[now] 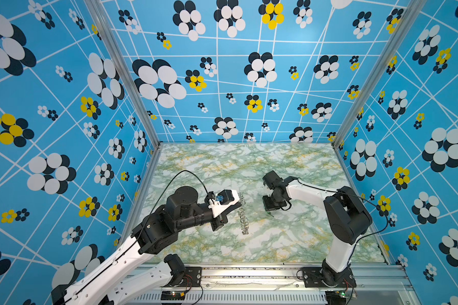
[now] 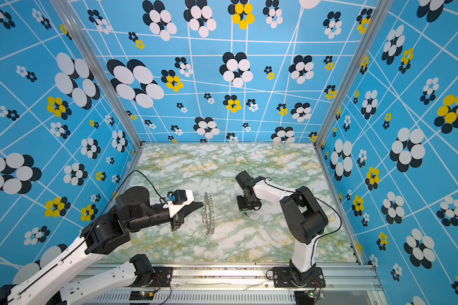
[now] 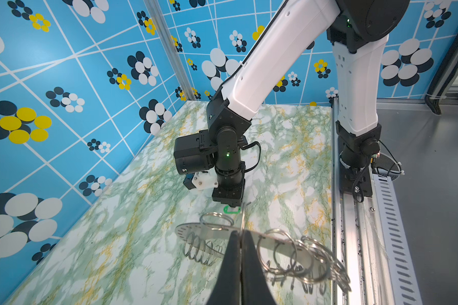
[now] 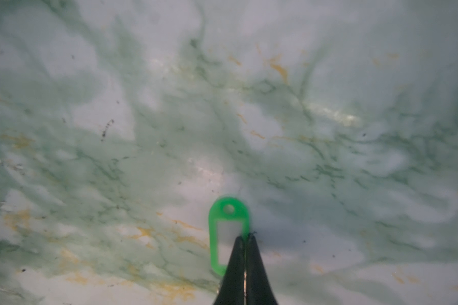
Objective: Attach keys to a key ring
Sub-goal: Turn over the key at the center of the table.
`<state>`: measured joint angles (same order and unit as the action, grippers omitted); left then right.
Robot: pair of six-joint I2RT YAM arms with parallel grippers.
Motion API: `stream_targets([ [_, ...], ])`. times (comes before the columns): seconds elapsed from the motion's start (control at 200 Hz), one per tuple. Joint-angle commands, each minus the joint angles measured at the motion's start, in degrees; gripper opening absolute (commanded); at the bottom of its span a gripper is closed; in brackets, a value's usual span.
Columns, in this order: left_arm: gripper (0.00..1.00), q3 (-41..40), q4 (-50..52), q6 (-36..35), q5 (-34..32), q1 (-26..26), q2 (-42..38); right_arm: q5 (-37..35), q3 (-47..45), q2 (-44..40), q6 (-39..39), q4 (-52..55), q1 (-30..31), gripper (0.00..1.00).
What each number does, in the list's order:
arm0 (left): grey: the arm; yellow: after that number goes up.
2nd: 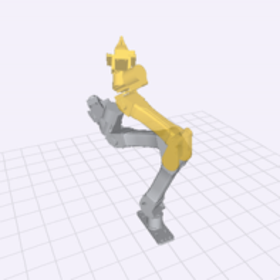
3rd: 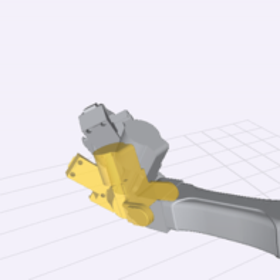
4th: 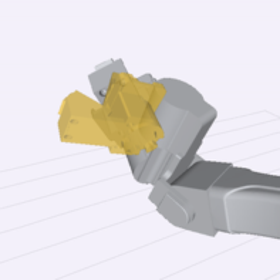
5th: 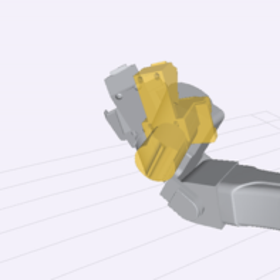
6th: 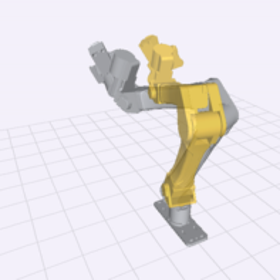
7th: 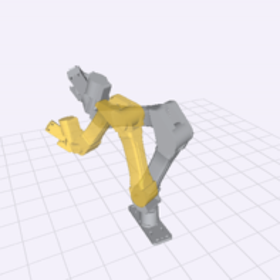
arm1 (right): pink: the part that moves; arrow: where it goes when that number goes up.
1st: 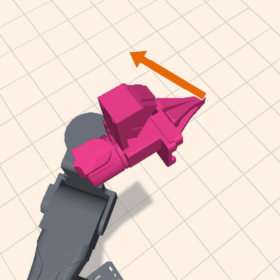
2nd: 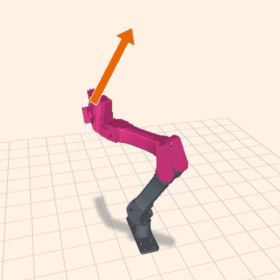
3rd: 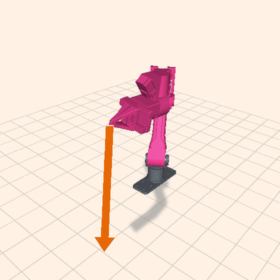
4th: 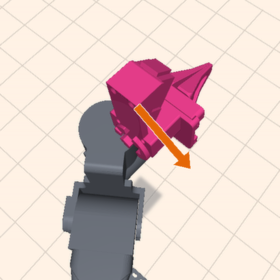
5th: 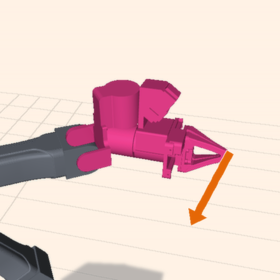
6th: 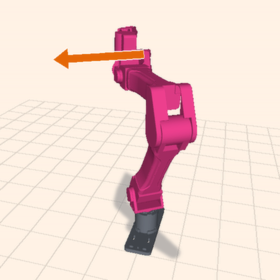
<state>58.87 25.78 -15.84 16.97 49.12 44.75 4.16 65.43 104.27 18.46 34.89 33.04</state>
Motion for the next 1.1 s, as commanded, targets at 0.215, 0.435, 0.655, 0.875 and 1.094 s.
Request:
stream_targets([
  [0.215,0.0,0.32,-0.29,0.41,-0.72,-0.34,-0.46,-4.74,-1.18,-8.14,0.27,4.5,0.98,0.0],
  [0.435,0.0,0.09,-0.6,0.79,-0.56,-0.28,-0.45,6.82,-2.53,-10.49,2.27,0.34,1.02,0.0],
  [0.655,0.0,0.13,-0.25,0.91,-0.51,-0.32,-0.63,16.89,-2.67,-6.36,4.65,-3.86,3.13,0.0],
  [0.875,0.0,0.59,0.3,1.16,-0.62,-0.34,-0.63,13.45,-4.45,-1.26,5.34,-2.85,2.97,0.0],
  [1.094,0.0,1.02,0.73,1.16,-0.71,-0.22,-0.43,0.48,-4.5,-3.98,5.77,0.78,2.15,0.32],
])
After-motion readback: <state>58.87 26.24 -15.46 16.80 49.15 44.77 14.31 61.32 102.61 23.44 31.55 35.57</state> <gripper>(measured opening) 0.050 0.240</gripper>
